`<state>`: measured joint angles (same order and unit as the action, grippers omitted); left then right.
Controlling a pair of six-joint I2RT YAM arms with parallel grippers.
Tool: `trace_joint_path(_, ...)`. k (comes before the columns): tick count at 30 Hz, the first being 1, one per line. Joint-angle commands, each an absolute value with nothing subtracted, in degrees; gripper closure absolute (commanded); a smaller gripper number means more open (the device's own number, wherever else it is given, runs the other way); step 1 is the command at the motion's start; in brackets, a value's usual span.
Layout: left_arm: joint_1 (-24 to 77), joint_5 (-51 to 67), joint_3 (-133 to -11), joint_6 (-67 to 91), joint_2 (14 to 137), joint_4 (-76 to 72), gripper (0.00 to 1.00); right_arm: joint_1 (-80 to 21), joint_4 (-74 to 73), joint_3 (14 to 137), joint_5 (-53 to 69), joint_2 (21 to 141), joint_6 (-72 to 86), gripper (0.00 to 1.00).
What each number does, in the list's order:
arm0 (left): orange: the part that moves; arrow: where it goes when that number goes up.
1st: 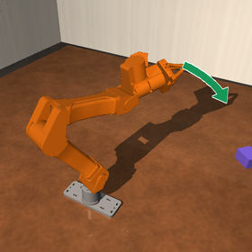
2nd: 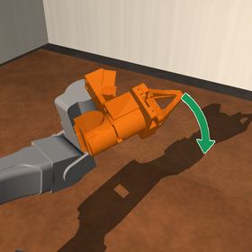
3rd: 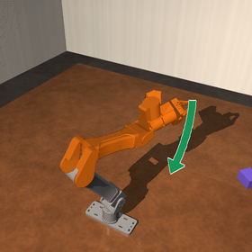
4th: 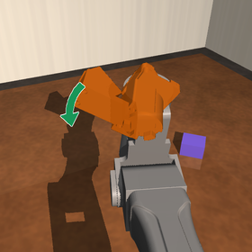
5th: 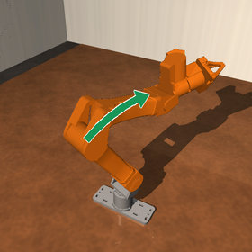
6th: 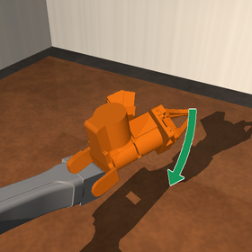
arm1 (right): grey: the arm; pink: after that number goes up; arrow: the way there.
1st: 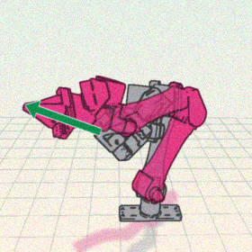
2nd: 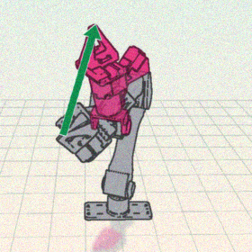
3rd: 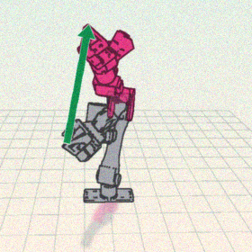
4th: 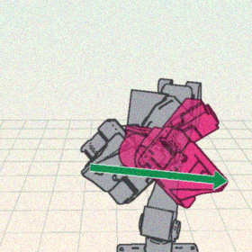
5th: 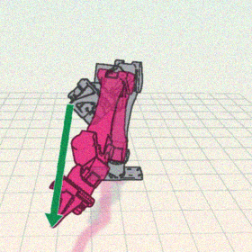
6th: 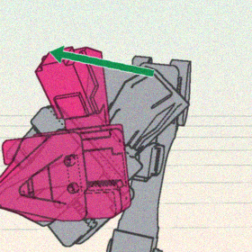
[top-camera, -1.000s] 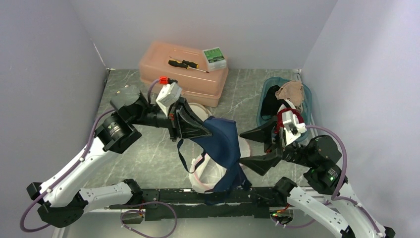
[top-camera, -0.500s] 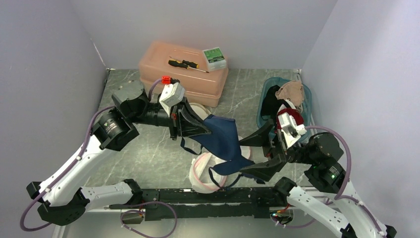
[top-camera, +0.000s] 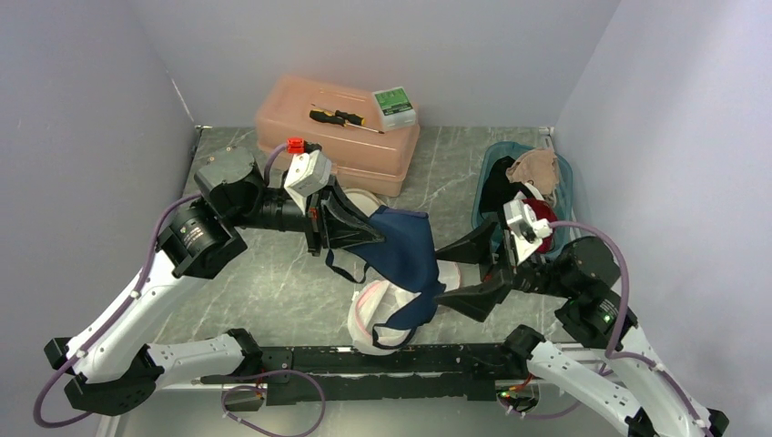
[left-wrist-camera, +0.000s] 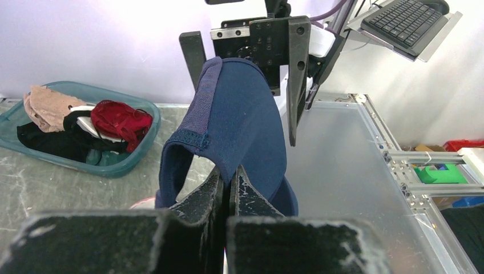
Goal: Unzip the laundry bag and remove the bra
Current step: Pick up the bra from the laundry bag.
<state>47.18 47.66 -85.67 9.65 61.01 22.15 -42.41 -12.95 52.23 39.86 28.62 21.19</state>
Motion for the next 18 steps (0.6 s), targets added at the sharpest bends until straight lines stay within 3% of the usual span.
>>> trace_joint_path(1, 47.0, 47.4, -87.8, 8.0, 61.1, 21.3, 0.97, -42.4, -7.3, 53.7, 40.5, 30.9, 22.0, 0.14)
trace_joint_path(6, 47.0, 47.4, -87.9, 7.5, 61.4, 21.6, 0.97, -42.4, -4.2, 53.3, 42.1, 32.3, 23.5, 0.18)
trace_joint_path(10, 47.0, 46.4, -87.8, 7.1, 61.7, 21.6, 0.97, -42.4, -2.6, 53.1, 45.0, 33.2, 24.6, 0.28)
trace_joint_path(18, 47.0, 40.9, -85.9, 7.0, 61.3, 19.7, 0.97, -42.4, -4.3, 53.0, 47.3, 35.2, 24.3, 0.59)
